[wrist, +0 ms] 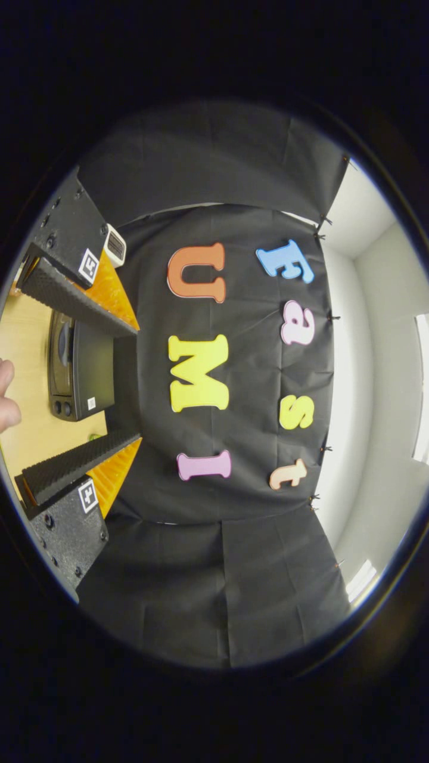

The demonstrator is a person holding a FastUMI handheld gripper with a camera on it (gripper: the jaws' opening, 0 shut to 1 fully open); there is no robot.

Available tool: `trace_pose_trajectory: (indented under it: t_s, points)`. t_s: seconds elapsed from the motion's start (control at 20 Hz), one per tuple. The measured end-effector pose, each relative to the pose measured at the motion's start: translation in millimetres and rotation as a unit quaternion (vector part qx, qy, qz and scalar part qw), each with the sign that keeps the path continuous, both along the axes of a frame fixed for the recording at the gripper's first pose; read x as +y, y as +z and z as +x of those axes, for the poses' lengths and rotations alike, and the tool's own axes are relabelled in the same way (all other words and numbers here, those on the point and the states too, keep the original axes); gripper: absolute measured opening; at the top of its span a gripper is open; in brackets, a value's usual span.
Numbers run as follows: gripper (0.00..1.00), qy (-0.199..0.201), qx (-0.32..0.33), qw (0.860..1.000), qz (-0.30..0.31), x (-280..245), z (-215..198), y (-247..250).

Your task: Open the toaster oven, put the food inside, and close the toaster oven door.

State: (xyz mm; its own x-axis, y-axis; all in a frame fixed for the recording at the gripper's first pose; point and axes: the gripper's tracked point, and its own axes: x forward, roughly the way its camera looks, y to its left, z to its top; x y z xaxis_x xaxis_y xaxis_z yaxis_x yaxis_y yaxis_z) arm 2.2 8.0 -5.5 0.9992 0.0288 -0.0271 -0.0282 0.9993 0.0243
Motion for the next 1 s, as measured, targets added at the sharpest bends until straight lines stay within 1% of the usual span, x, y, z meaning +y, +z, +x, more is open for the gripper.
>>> trace_pose_trajectory:
  t_s: [0.3,0.5,0.8,1.0]
  points:
    - [1.0,0.006,0.009,1.0,-0.003,13.7,8.3,-7.2]
    - [1.0,0.029,0.037,0.999,0.001,38.7,23.1,-36.8]
    - [1.0,0.053,0.1,0.993,0.017,65.1,65.6,-110.1]
    - [1.0,0.063,0.144,0.987,0.006,75.2,106.2,-172.7]
